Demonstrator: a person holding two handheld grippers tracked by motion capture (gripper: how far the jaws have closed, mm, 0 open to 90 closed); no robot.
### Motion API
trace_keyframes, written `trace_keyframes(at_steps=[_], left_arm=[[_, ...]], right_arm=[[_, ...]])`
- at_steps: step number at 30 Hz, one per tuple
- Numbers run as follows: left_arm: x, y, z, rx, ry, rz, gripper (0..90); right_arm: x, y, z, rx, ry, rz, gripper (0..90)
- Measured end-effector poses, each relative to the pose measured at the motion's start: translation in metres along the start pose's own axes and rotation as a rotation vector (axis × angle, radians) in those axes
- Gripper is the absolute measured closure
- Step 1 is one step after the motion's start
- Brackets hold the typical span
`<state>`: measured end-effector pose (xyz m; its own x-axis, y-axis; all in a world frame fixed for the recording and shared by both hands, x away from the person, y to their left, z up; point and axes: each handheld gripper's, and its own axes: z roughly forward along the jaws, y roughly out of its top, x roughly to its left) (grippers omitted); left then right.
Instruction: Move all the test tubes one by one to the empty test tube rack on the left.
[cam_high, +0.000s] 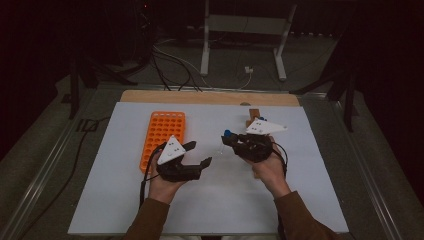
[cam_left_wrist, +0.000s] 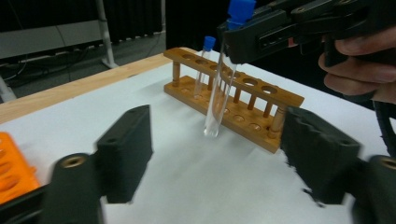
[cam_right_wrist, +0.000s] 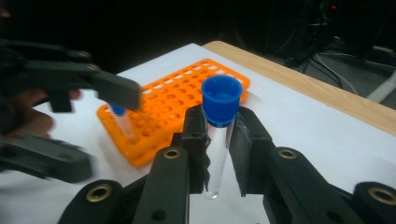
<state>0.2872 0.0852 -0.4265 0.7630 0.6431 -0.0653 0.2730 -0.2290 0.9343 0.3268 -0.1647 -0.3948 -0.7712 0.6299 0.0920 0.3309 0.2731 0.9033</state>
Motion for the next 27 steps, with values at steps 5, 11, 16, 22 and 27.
trace_keyframes(at_steps=[5, 11, 16, 22, 27], left_arm=[[-0.004, 0.004, 0.012, 0.007, 0.005, 0.024, 42.9], [-0.005, 0.005, 0.018, 0.014, 0.018, 0.036, 59.1], [-0.006, 0.005, 0.020, 0.013, 0.021, 0.051, 67.4], [-0.007, 0.005, 0.021, 0.013, 0.019, 0.066, 74.3], [-0.006, 0.005, 0.021, 0.011, 0.012, 0.065, 75.8]], right_arm=[[0.010, 0.003, 0.002, -0.006, 0.032, -0.006, 76.6], [0.017, 0.005, 0.005, -0.009, 0.057, -0.007, 76.6], [0.021, 0.005, 0.008, -0.005, 0.072, -0.006, 76.6], [0.023, 0.005, 0.010, -0.003, 0.083, -0.005, 76.6], [0.022, 0.004, 0.009, -0.005, 0.091, -0.001, 76.7]])
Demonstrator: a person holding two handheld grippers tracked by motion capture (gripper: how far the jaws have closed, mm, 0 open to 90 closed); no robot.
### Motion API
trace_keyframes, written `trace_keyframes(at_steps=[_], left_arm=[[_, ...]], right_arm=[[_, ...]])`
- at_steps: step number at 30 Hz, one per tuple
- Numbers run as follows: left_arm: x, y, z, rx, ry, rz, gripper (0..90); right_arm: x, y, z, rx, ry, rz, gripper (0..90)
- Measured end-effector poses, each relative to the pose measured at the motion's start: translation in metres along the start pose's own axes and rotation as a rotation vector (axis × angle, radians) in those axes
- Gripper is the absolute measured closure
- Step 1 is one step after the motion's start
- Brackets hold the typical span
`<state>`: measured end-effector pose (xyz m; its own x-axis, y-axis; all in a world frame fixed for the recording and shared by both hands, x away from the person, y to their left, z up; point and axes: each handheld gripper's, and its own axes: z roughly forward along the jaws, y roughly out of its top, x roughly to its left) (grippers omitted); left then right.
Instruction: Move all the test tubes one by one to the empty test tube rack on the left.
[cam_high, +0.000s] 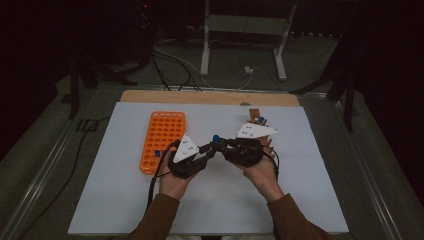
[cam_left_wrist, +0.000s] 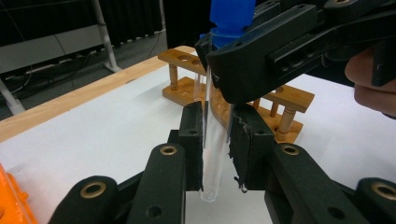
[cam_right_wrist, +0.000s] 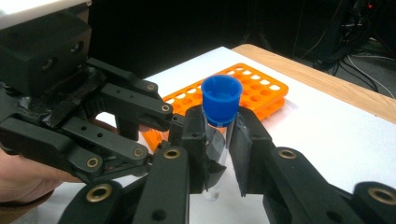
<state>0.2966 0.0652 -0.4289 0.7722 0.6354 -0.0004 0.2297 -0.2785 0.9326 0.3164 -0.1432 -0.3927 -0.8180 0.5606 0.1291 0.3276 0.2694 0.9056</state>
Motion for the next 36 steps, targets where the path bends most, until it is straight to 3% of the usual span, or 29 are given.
trace_keyframes(at_steps=[7, 14, 23, 30, 36], left_arm=[[-0.001, 0.000, 0.000, 0.003, -0.004, 0.006, 78.0], [0.004, -0.002, -0.003, 0.007, 0.007, -0.014, 78.2], [0.009, -0.005, -0.012, 0.004, 0.013, -0.032, 78.3], [0.015, -0.008, -0.027, -0.007, 0.016, -0.058, 78.2], [0.024, -0.012, -0.042, -0.020, 0.033, -0.088, 78.2]], right_arm=[[-0.001, 0.000, 0.000, 0.001, 0.008, 0.006, 75.2], [-0.007, 0.000, -0.007, -0.025, 0.014, 0.027, 49.4], [-0.016, -0.004, -0.014, -0.013, -0.090, 0.023, 14.9], [-0.023, -0.012, -0.016, 0.006, -0.175, 0.014, 3.9], [-0.032, -0.019, -0.022, 0.004, -0.201, 0.037, 0.0]])
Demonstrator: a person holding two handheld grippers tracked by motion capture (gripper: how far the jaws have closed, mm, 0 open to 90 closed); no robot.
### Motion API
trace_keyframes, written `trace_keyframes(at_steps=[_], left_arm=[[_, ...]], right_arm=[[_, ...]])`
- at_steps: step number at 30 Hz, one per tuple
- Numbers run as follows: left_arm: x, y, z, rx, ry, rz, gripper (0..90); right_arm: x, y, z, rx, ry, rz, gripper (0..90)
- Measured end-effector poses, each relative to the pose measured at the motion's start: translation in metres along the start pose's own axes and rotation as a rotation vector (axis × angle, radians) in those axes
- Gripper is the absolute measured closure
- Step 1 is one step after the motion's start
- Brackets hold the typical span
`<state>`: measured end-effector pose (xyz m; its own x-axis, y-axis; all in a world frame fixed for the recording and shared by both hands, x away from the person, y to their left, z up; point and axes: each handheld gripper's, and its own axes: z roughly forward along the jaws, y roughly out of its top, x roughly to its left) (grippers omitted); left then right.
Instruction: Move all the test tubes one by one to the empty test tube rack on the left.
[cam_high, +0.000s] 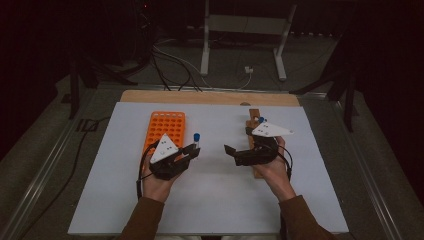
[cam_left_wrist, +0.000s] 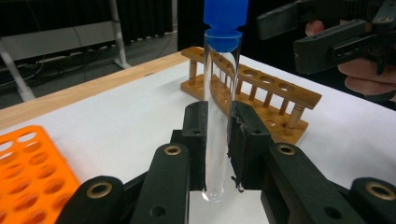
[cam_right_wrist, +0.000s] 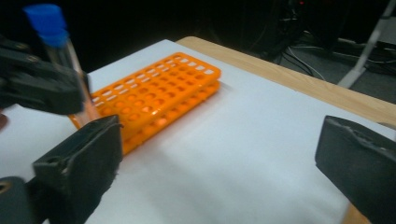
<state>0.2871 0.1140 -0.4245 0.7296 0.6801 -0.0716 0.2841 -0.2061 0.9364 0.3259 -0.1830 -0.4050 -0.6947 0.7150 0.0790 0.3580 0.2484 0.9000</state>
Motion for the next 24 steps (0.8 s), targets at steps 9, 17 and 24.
trace_keyframes(at_steps=[9, 17, 24], left_arm=[[0.011, -0.005, -0.020, -0.019, 0.006, -0.022, 78.2], [0.018, -0.011, -0.036, -0.029, 0.014, -0.017, 78.2], [0.025, -0.018, -0.052, -0.026, 0.024, -0.011, 78.2]], right_arm=[[-0.012, -0.008, -0.008, -0.013, -0.034, 0.041, 0.0], [-0.021, -0.015, -0.014, -0.009, -0.051, 0.053, 0.0], [-0.027, -0.020, -0.022, -0.018, -0.080, 0.060, 0.0]])
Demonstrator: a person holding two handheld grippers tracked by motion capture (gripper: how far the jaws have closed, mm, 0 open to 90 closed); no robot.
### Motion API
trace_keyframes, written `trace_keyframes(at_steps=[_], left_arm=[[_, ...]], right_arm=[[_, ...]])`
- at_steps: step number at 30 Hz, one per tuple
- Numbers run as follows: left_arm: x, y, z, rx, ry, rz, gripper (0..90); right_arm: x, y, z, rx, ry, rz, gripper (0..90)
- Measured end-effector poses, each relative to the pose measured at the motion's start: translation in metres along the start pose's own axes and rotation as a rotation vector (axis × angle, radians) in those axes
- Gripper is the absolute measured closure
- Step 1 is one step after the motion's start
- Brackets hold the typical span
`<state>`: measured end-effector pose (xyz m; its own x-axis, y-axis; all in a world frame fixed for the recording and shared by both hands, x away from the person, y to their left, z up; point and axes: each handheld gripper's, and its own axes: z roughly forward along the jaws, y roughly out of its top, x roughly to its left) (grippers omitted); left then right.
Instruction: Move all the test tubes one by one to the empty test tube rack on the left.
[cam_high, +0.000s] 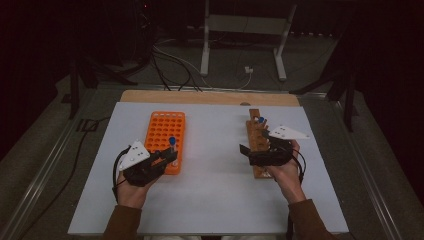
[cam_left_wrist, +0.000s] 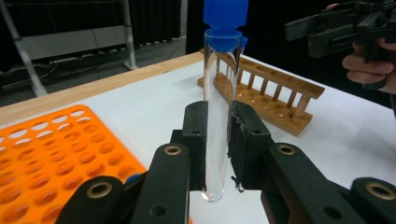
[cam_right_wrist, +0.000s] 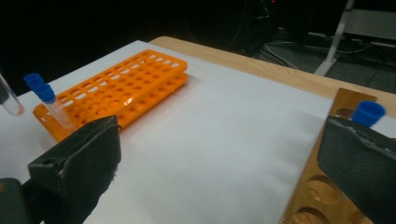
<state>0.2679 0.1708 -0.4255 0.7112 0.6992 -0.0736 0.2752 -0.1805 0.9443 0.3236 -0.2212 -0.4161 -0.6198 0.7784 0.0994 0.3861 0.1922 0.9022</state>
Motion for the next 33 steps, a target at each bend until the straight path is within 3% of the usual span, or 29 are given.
trace_keyframes(at_steps=[18, 33], left_arm=[[0.022, -0.023, -0.027, -0.010, 0.068, -0.019, 78.1], [0.040, -0.037, -0.030, -0.002, 0.149, -0.042, 78.1]], right_arm=[[-0.009, -0.006, -0.010, -0.025, -0.027, 0.025, 0.0], [-0.011, -0.006, -0.014, -0.040, -0.031, 0.032, 0.0]])
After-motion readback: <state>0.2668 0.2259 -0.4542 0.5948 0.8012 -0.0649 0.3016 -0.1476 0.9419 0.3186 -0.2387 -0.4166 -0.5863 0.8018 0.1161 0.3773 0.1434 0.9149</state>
